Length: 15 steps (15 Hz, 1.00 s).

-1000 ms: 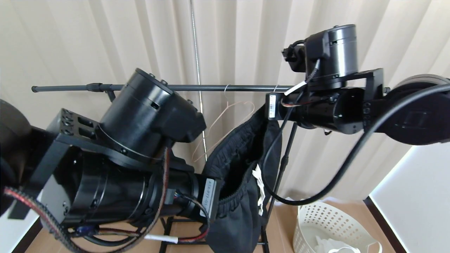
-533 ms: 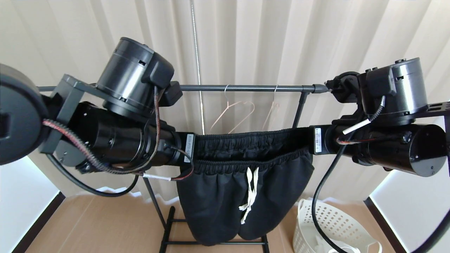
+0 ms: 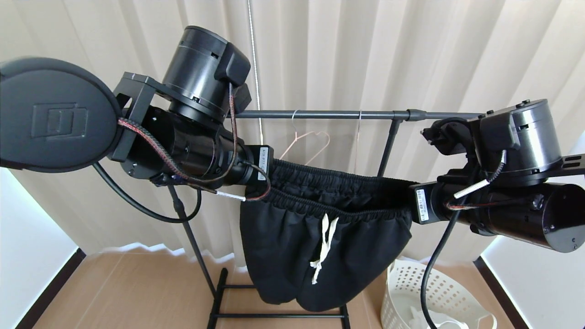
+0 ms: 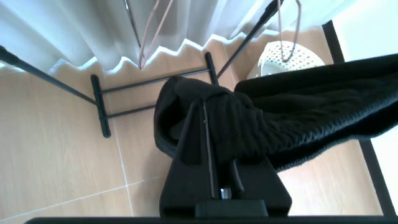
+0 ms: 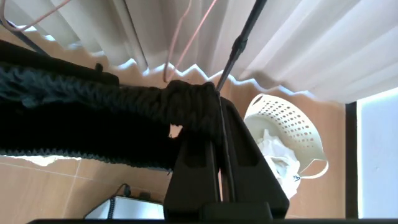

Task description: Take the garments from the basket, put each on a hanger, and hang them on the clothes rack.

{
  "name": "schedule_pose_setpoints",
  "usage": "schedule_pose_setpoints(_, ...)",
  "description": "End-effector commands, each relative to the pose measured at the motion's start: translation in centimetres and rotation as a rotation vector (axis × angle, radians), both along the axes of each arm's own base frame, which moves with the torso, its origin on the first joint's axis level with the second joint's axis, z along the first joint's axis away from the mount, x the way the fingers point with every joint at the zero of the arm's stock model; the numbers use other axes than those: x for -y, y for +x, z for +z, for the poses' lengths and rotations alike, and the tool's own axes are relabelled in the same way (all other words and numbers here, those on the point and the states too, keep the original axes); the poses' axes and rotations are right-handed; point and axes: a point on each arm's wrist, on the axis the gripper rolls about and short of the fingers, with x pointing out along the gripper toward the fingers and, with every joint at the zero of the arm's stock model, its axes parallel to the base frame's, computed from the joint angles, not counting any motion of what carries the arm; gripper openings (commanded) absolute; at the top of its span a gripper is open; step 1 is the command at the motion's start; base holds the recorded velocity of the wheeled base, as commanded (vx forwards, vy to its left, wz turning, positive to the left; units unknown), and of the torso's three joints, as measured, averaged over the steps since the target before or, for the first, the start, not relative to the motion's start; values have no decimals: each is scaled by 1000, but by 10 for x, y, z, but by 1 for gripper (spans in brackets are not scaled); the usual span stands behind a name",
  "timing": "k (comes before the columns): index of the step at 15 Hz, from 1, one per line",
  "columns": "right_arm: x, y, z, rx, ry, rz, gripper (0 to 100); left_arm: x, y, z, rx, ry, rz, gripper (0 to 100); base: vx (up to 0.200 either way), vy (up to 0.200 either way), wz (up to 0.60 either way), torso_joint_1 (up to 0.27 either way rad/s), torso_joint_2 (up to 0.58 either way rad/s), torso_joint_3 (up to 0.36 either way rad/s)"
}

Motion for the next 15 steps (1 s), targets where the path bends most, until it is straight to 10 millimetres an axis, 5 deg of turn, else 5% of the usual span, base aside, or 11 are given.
schedule_pose_setpoints(1,-1,-3,-4,-13,-10,9,100,4,1,2,10,-2,-4,0,0,0,0,0,0,0)
schedule_pose_setpoints(7,-11,-19,-36,-71,-151,143,100,19,9,18,82,-12,-30,0,0,0,0,0,0,0)
schedule_pose_setpoints(15,-26,-51,-78,0,-80,609,100,35,4,33,147,-14,-96,0,0,0,0,0,0,0)
